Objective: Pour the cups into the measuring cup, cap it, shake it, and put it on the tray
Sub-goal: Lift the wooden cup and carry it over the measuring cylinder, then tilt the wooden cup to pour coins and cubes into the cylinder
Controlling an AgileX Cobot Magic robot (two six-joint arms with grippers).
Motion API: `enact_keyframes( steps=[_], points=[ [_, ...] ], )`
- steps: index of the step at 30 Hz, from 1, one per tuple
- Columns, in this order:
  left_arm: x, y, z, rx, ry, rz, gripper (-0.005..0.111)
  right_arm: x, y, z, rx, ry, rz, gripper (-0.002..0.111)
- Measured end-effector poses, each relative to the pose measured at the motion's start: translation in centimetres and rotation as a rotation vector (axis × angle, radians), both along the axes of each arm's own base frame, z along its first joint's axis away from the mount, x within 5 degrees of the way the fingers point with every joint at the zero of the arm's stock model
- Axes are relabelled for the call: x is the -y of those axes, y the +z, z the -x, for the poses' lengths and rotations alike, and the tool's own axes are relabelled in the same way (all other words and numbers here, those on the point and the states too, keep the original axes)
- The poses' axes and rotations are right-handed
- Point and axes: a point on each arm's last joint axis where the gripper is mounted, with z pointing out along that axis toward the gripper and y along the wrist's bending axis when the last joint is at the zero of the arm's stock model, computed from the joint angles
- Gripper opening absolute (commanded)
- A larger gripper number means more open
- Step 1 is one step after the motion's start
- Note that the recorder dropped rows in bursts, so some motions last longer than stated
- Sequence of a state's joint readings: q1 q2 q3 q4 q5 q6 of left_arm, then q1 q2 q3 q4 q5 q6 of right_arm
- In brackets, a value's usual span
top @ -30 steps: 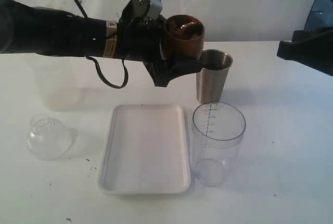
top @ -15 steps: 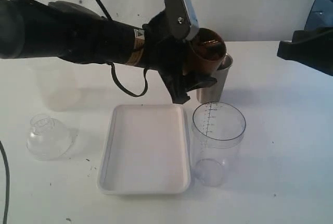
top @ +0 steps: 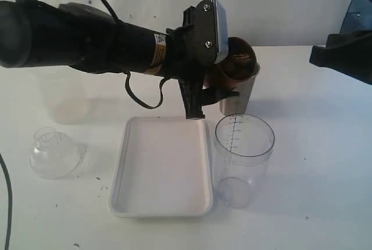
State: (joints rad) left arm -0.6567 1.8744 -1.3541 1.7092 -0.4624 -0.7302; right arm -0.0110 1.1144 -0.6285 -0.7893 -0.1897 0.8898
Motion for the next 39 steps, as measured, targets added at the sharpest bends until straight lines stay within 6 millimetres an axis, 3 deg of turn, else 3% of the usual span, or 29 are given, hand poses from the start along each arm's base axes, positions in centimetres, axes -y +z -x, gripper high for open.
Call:
enact_keyframes(
  steps=[11,23,39],
  points=[
    [0.7,-1.1,0.4,0.031,-0.071,-0.035,0.0,0.0,0.0,0.0,0.004,0.004,-0.002,0.0],
    [0.7,-1.2,0.3,0.21,-0.155,-0.111,0.0,-0.1,0.1,0.0,0.016,0.014,-0.008,0.0],
    [0.7,-1.1,0.1,0.272,-0.159,-0.126,0.0,-0.1,0.1,0.0,0.016,0.014,-0.008,0.0]
  ],
)
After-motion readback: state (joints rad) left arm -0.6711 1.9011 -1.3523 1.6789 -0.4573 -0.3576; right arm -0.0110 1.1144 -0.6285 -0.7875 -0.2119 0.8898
